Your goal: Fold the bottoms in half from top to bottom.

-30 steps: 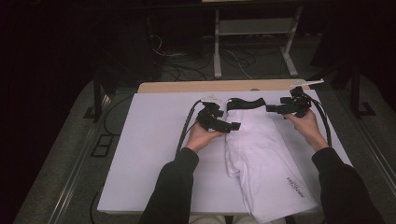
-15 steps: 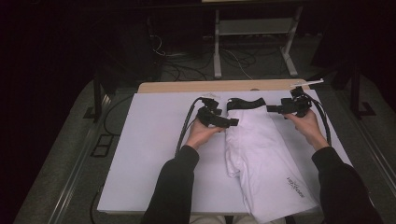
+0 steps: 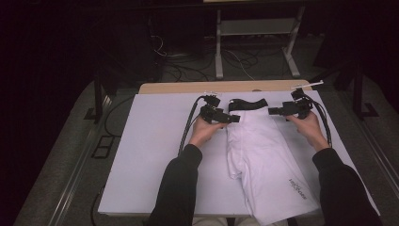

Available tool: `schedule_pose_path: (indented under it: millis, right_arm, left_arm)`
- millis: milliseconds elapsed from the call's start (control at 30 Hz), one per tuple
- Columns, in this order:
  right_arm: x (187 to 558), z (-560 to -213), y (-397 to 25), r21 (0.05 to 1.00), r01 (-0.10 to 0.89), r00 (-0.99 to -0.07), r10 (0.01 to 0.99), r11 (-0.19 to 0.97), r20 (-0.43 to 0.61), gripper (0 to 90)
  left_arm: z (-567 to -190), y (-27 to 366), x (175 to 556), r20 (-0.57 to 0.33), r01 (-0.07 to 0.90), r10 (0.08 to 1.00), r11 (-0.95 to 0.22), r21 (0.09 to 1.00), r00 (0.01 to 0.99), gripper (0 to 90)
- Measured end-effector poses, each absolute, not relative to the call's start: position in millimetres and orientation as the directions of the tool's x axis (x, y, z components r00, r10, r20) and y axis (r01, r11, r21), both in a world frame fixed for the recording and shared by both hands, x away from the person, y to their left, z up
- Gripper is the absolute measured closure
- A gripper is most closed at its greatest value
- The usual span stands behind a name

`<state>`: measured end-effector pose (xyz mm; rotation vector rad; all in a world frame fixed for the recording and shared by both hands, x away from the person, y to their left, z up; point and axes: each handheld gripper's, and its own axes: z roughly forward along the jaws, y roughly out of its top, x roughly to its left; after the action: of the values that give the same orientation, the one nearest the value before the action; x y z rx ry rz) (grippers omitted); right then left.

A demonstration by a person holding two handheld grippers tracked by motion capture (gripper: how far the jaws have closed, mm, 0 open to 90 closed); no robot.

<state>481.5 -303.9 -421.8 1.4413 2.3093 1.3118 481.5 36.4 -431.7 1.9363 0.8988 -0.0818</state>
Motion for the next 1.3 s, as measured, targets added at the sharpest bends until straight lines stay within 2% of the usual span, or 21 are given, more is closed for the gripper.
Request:
schedule_pose_path:
  millis: [267,633,867,1033,1100,1300]
  right_arm:
    - [485.2,-428.7,-307.7,0.681,0.713,-0.514,0.786,0.168,0.343,0.5]
    - [491.1,-434.5,-312.0,0.639,0.750,-0.503,0.775,0.171,0.382,13.7]
    - [493.1,-439.9,-311.3,0.600,0.779,-0.494,0.767,0.182,0.410,19.1]
    - [494.7,-444.5,-309.9,0.584,0.789,-0.496,0.758,0.190,0.424,27.4]
    - [495.3,-446.1,-308.4,0.575,0.795,-0.493,0.759,0.194,0.425,33.3]
    - [497.7,-449.4,-304.0,0.557,0.808,-0.476,0.768,0.190,0.429,42.7]
  left_arm:
    - [-436.9,36.3,492.3,-0.436,0.643,0.554,-0.255,0.723,0.710,0.0]
    - [-447.3,36.0,499.0,-0.470,0.673,0.557,-0.236,0.701,0.685,6.6]
    - [-451.7,35.9,500.4,-0.484,0.683,0.549,-0.237,0.691,0.681,13.2]
    - [-454.0,35.3,500.8,-0.486,0.687,0.551,-0.242,0.685,0.678,15.4]
    - [-455.0,35.1,501.1,-0.487,0.689,0.552,-0.242,0.683,0.677,18.1]
    - [-456.6,35.2,501.9,-0.489,0.692,0.554,-0.242,0.680,0.674,24.9]
